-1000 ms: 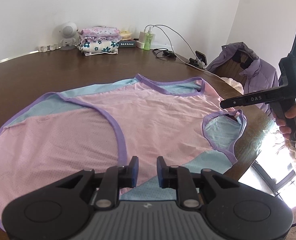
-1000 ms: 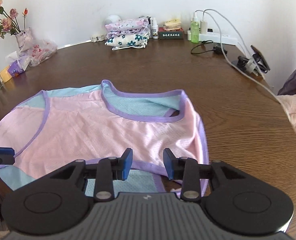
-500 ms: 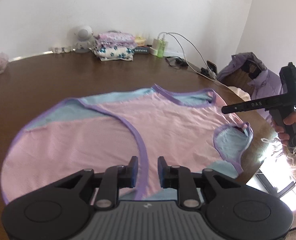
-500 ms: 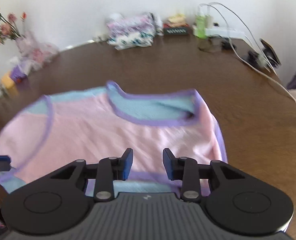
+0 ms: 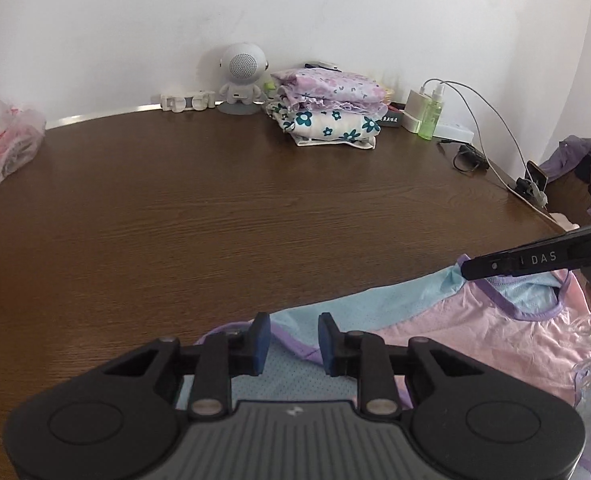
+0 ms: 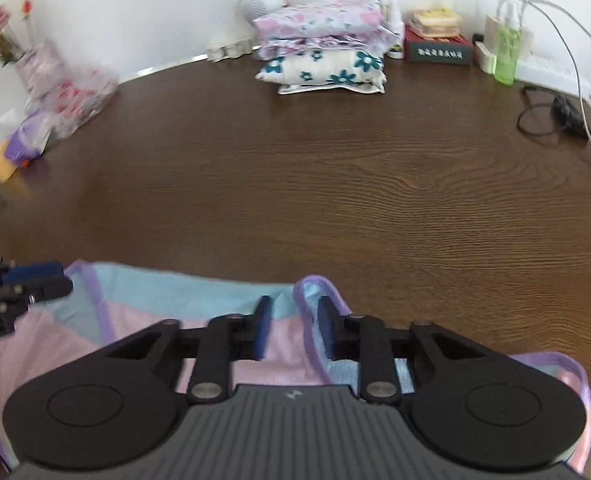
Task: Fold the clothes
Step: 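Close both grippers on the garment's purple-trimmed edge, then fold the held edge over the garment and open both grippers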
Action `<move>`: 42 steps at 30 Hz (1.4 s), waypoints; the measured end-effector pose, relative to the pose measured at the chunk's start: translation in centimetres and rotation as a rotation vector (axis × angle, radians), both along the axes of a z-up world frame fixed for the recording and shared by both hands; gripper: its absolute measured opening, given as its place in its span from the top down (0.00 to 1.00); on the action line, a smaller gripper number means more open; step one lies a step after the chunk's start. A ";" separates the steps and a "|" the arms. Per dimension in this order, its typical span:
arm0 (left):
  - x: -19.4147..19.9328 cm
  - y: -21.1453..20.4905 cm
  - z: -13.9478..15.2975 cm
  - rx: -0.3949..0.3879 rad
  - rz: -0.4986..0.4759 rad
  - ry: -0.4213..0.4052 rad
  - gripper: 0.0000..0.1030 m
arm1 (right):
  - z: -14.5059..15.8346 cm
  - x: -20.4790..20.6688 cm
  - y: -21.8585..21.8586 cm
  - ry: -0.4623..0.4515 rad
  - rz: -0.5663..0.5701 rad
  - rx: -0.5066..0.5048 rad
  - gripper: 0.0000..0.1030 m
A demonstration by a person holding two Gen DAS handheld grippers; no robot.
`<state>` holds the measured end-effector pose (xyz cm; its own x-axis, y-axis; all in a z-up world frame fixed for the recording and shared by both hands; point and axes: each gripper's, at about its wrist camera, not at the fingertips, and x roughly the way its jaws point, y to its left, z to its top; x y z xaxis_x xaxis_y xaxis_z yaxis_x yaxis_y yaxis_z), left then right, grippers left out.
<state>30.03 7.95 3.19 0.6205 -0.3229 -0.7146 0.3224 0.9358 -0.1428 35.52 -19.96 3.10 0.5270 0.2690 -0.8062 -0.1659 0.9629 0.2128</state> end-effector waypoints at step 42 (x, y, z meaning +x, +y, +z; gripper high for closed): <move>-21.9 3.0 -1.8 -0.003 -0.108 0.059 0.96 | -0.8 -26.7 -2.2 -0.124 0.296 -0.066 0.74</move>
<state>8.10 10.90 1.36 0.5388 -0.3876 -0.7480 0.4118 0.8957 -0.1676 8.87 -22.19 2.28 0.5288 0.3750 -0.7614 -0.4619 0.8798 0.1125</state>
